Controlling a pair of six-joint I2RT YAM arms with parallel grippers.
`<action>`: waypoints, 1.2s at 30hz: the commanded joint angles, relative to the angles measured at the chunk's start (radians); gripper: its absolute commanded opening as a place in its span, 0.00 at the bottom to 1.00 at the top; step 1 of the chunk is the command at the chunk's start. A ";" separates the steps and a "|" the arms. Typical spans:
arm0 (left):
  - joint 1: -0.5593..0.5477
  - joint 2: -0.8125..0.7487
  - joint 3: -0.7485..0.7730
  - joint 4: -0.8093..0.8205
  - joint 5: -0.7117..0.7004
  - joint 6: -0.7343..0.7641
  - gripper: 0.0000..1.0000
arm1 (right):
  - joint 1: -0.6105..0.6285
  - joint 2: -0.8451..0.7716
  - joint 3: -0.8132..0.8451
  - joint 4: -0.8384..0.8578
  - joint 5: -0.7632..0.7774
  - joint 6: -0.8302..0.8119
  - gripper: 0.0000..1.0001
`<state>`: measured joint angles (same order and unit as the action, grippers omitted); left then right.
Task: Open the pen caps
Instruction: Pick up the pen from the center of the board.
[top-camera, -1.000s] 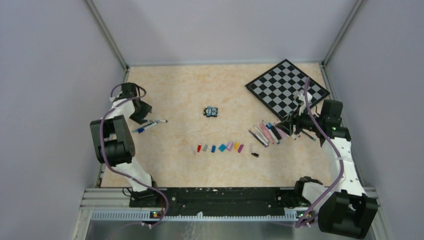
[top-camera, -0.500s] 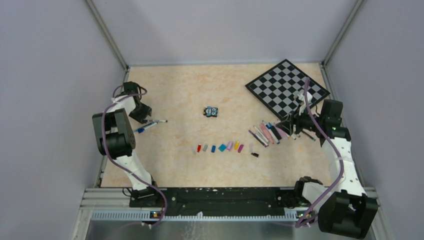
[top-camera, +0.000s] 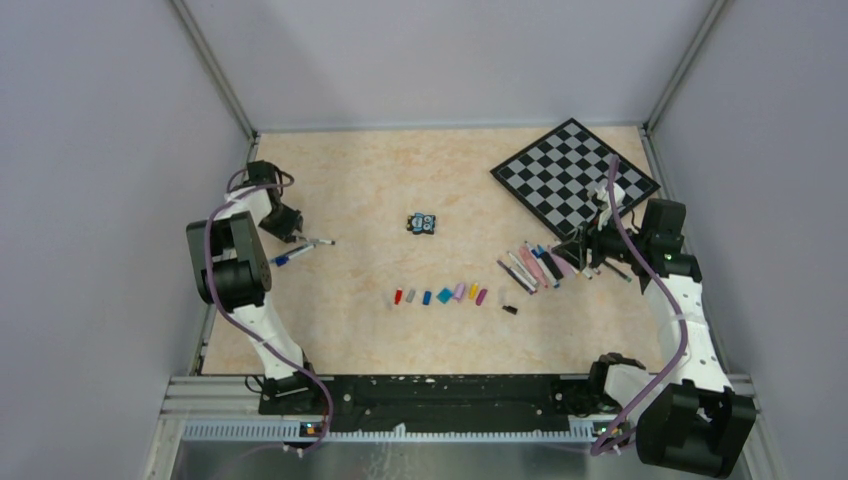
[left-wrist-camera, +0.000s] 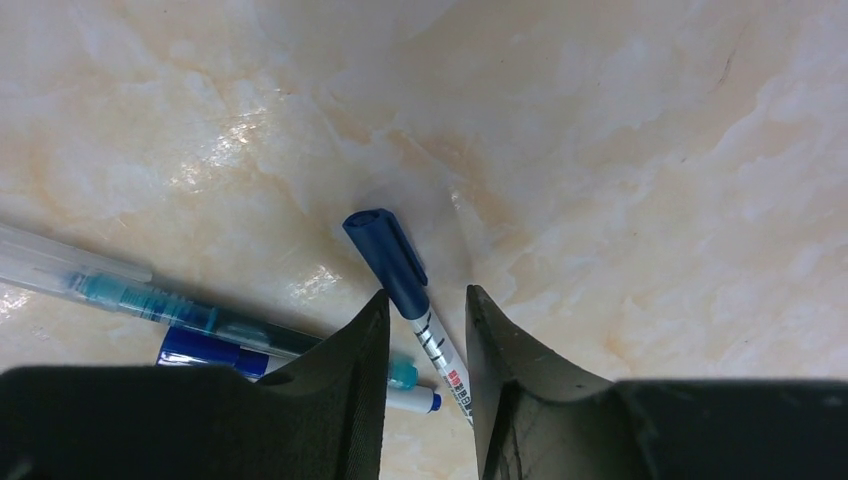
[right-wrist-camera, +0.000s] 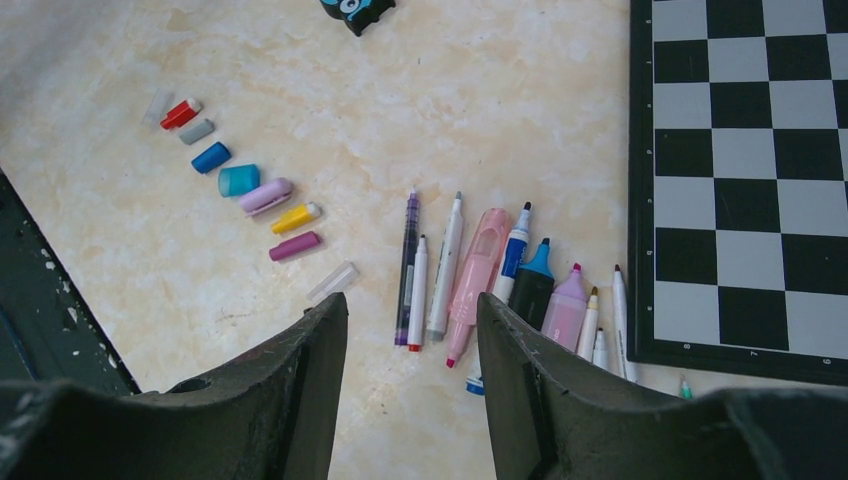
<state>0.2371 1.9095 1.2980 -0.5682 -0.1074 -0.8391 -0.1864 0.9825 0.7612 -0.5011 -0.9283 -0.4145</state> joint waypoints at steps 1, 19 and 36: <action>0.007 0.031 0.033 -0.002 0.033 -0.002 0.35 | -0.004 -0.021 0.027 0.027 0.001 0.003 0.49; -0.038 0.124 0.128 -0.078 0.071 0.038 0.27 | -0.004 -0.025 0.030 0.023 0.013 0.002 0.50; -0.160 0.149 0.167 -0.186 -0.028 0.054 0.33 | -0.004 -0.031 0.032 0.021 0.016 0.000 0.49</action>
<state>0.1112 2.0193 1.4620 -0.6765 -0.1093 -0.8055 -0.1864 0.9802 0.7612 -0.5014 -0.9085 -0.4145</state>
